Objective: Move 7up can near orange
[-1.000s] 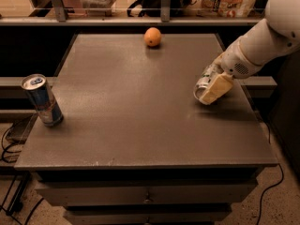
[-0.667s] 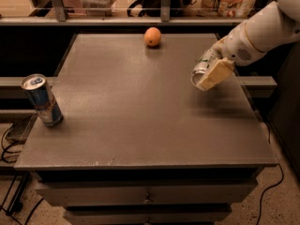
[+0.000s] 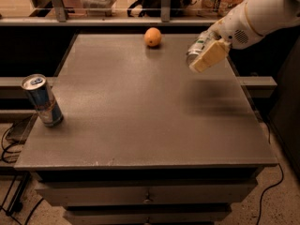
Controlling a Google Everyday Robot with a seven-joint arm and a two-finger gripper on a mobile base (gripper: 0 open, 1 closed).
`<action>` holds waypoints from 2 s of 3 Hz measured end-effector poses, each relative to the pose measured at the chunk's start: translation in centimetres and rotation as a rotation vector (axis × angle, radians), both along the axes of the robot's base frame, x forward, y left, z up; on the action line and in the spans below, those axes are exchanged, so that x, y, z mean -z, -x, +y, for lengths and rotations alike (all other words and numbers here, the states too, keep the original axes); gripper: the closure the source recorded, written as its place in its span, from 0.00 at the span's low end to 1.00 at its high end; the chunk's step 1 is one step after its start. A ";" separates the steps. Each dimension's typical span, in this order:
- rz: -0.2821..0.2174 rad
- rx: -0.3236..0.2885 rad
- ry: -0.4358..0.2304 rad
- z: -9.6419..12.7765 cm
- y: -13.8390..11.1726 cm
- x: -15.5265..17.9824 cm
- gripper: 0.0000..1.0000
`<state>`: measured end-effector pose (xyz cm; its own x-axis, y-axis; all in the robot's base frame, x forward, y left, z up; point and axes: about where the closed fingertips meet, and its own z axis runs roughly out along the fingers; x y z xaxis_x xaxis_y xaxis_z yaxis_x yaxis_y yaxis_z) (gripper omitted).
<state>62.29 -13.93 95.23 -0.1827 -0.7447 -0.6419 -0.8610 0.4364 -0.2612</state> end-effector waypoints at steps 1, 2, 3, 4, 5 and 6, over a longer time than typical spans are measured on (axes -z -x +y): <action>0.014 0.016 0.008 0.1 0.1 0.6 1.00; 0.022 0.058 -0.060 1.8 -1.1 2.0 1.00; -0.037 0.089 -0.149 4.7 -5.0 2.5 1.00; -0.063 0.122 -0.207 6.4 -8.4 3.6 1.00; -0.060 0.152 -0.260 7.8 -11.7 5.1 1.00; -0.056 0.187 -0.274 8.6 -14.6 7.1 1.00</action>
Offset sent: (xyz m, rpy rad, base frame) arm 0.0501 0.0398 -0.0226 0.1941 -0.0536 -0.1645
